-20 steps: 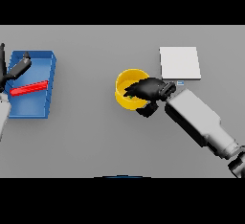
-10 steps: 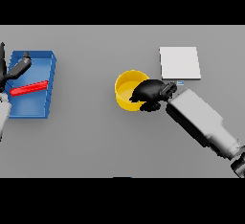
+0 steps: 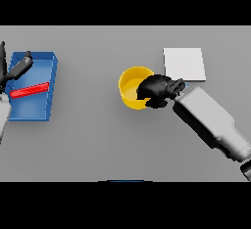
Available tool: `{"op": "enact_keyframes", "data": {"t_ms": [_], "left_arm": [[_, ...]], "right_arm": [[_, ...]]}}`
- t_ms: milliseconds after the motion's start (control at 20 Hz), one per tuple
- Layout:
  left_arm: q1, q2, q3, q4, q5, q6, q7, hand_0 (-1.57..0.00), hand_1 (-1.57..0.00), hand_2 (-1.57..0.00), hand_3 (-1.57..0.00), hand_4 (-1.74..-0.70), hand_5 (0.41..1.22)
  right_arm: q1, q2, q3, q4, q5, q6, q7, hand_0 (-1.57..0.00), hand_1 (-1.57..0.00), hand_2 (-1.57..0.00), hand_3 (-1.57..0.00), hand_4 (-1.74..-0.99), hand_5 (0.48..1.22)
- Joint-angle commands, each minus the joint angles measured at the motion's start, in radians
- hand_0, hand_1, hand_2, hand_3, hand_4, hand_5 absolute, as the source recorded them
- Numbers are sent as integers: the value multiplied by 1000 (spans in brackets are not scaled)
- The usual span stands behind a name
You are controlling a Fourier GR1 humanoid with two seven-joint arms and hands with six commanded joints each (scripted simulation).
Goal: Pick up the red beaker and tilt it to pour out 1 green nut into yellow bowl. Pick up the yellow bowl and place it on the metallic measuring scale.
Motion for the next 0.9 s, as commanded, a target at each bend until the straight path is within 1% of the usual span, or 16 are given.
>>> {"op": "enact_keyframes", "data": {"t_ms": [0,50,100,150,250,350,450,500,550,700,750,800,850], "left_arm": [[0,-1,-4,0,-4,1,1,1,1,1,1,-733,692],[0,3,0,4,-1,-4,5,1,1,1,1,-735,690],[-8,2,-1,11,-3,-3,2,1,1,1,1,-736,695],[-7,0,-2,11,-4,-2,4,1,1,1,1,-734,697],[4,3,-1,0,-5,4,-9,1,1,1,1,-739,693],[-4,8,5,7,-2,2,-10,1,1,1,1,-736,697],[-2,3,6,-5,4,2,-1,1,1,1,1,-746,697],[-2,7,6,-4,5,-4,5,1,1,1,1,-743,700],[3,5,3,-10,3,-4,8,1,1,1,1,-741,702],[2,9,4,-9,1,-7,19,1,1,1,1,-744,710],[-1,12,5,-5,1,-9,17,1,1,1,1,-744,710],[5,10,2,-22,1,-9,14,1,1,1,1,-744,708],[6,8,4,-23,-1,-1,15,1,1,1,1,-743,708]], "right_arm": [[-10,-10,-11,-20,-4,18,20,-1555,-1554,-1386,-1286,-1735,1217],[-9,-21,-17,-49,-11,37,32,-1558,-1558,-1404,-1266,-1736,1217],[-14,-36,-33,-63,-18,39,26,-1561,-1560,-1413,-1252,-1737,1218],[-14,-42,-39,-76,-15,38,46,-1563,-1563,-1419,-1242,-1738,1219],[-18,-67,-65,-103,-21,36,56,-1566,-1566,-1422,-1268,-1739,1220],[-25,-66,-81,-105,-26,32,69,-1568,-1568,-1436,-1266,-1740,1220],[-29,-51,-95,-89,-33,21,74,-1569,-1569,-1439,-1376,-1740,1220],[-39,-42,-108,-78,-34,25,102,-1569,-1569,-1465,-1347,-1740,1220],[-42,-52,-123,-76,-37,24,108,-1570,-1570,-1472,-1309,-1740,1220],[-50,-90,-154,-49,-30,-17,93,-1570,-1570,-1504,-1239,-1741,1221],[-57,-101,-171,-33,-27,-35,100,-1570,-1570,-1516,-1227,-1741,1221],[-59,-112,-181,-10,-21,-55,96,-1571,-1571,-1527,-1219,-1741,1221],[-82,-117,-197,32,-18,-70,92,-1571,-1571,-1536,-1209,-1741,1221]]}}
